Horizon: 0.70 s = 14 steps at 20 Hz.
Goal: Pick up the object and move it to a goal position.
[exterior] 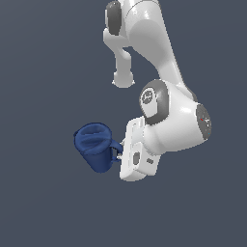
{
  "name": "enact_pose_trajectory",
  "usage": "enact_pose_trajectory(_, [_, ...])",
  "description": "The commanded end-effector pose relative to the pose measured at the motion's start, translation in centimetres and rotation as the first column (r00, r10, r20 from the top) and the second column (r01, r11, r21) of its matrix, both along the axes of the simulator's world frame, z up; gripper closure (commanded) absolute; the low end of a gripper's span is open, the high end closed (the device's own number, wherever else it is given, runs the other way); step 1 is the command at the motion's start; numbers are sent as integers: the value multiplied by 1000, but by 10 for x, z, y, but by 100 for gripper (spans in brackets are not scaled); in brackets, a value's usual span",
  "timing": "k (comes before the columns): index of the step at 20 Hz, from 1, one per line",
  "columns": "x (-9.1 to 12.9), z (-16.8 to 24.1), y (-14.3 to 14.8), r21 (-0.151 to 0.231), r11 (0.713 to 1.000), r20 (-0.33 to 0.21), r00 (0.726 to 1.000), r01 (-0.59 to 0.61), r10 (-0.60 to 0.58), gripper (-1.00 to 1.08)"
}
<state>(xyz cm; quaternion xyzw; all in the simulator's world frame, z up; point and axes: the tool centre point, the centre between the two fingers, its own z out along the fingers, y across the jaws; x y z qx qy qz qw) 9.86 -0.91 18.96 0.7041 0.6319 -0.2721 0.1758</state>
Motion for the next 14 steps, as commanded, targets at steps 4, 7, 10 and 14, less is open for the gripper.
enact_pose_trajectory(4, [0, 0, 0, 0, 1000, 0, 1000, 0, 0, 108])
enact_pose_trajectory(7, [0, 0, 0, 0, 1000, 0, 1000, 0, 0, 108])
enact_pose_trajectory(10, [0, 0, 0, 1, 1000, 1, 1000, -1, 1, 108])
enact_pose_trajectory(14, [0, 4, 3, 14, 1000, 17, 1000, 3, -3, 108])
